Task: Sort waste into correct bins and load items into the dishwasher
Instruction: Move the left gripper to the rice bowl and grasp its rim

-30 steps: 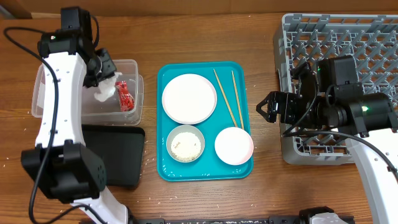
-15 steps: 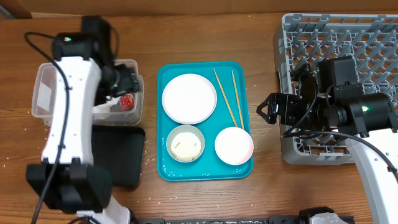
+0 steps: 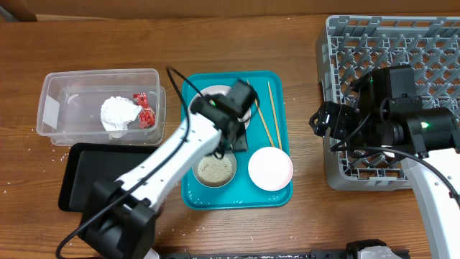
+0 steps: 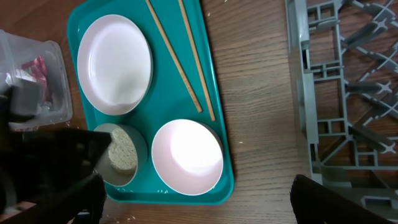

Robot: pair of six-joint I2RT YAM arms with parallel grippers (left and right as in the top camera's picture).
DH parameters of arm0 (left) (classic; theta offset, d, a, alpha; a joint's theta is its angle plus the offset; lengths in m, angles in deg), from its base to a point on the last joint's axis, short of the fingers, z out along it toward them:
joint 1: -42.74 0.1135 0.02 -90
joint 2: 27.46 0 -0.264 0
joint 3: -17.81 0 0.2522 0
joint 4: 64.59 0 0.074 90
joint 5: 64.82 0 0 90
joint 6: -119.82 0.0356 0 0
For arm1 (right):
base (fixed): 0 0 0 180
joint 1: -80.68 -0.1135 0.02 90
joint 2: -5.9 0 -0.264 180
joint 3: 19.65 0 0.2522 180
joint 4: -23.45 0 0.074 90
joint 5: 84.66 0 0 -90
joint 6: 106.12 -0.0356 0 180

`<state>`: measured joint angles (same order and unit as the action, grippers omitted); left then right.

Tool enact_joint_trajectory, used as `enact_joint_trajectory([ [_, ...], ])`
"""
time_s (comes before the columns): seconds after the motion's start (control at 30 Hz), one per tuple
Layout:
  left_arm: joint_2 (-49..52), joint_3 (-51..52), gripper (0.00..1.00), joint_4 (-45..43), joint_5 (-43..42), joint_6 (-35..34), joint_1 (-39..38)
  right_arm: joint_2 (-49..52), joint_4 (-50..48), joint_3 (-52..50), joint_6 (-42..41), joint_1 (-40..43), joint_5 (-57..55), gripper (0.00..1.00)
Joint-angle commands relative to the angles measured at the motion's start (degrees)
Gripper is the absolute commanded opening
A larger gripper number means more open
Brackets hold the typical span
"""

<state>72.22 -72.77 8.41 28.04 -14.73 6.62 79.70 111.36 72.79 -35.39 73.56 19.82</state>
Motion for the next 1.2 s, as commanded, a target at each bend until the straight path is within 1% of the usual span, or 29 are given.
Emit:
enact_joint_trajectory([
  [0.0,0.4,6.3,0.61,-5.0,2.0,-9.2,-1.2,0.2,-0.3,0.1,-0.5,0.2,-0.9,0.97],
  [0.1,0.5,8.8,0.54,-8.2,1.6,-9.3,-1.0,0.2,-0.3,0.1,-0.5,0.2,-0.7,0.97],
  [0.2,0.7,10.6,0.49,-10.6,1.6,-9.2,-1.0,0.2,-0.3,0.1,-0.5,0.2,-0.7,0.97],
  [0.27,1.3,10.8,0.4,-10.9,1.6,-9.0,-1.0,0.2,-0.3,0.1,-0.5,0.2,-0.7,0.97],
  [0.3,1.5,10.8,0.37,-11.2,1.4,-8.3,-1.0,0.2,-0.3,0.1,-0.5,0.2,-0.7,0.97],
  [0.33,2.1,10.8,0.36,-11.5,0.2,-7.2,-1.0,0.2,-0.3,0.1,-0.5,0.2,-0.7,0.97],
  [0.43,3.8,10.8,0.33,-11.5,-0.1,-6.8,-1.1,0.2,-0.3,0.1,-0.5,0.2,-0.4,0.97],
  [0.57,5.2,10.7,0.24,-11.5,-2.1,-6.2,-0.3,0.2,-0.3,0.1,-0.5,0.2,0.2,0.97],
  [0.63,5.2,10.5,0.15,-11.5,-2.8,-5.8,0.3,0.2,-0.3,0.1,-0.5,0.2,0.2,0.97],
  [0.67,5.2,10.3,0.08,-11.5,-3.3,-5.2,0.8,0.2,-0.3,0.1,-0.5,0.2,0.2,0.97],
  [0.7,5.2,10.0,0.04,-11.3,-4.4,-4.1,1.4,0.2,-0.3,0.1,-0.5,0.2,0.2,0.97],
  [0.8,5.2,8.2,0.04,-8.9,-5.9,-0.8,2.1,0.2,-0.3,0.1,-0.5,0.2,0.2,0.97],
  [0.93,3.7,0.3,0.04,1.0,-5.8,3.8,2.0,0.2,-0.4,0.1,-0.5,0.2,0.1,0.97],
  [1.03,0.2,-5.4,0.04,7.8,-6.2,6.3,2.4,0.2,-0.3,0.1,-0.5,0.2,0.1,0.97],
  [1.13,-3.5,-6.6,0.04,10.5,-8.3,9.2,4.2,0.2,-0.3,0.1,-0.5,0.2,0.2,0.97],
  [1.17,-5.6,-6.6,0.04,11.5,-9.8,10.6,5.9,0.2,-0.3,0.1,-0.5,0.2,0.1,0.97],
])
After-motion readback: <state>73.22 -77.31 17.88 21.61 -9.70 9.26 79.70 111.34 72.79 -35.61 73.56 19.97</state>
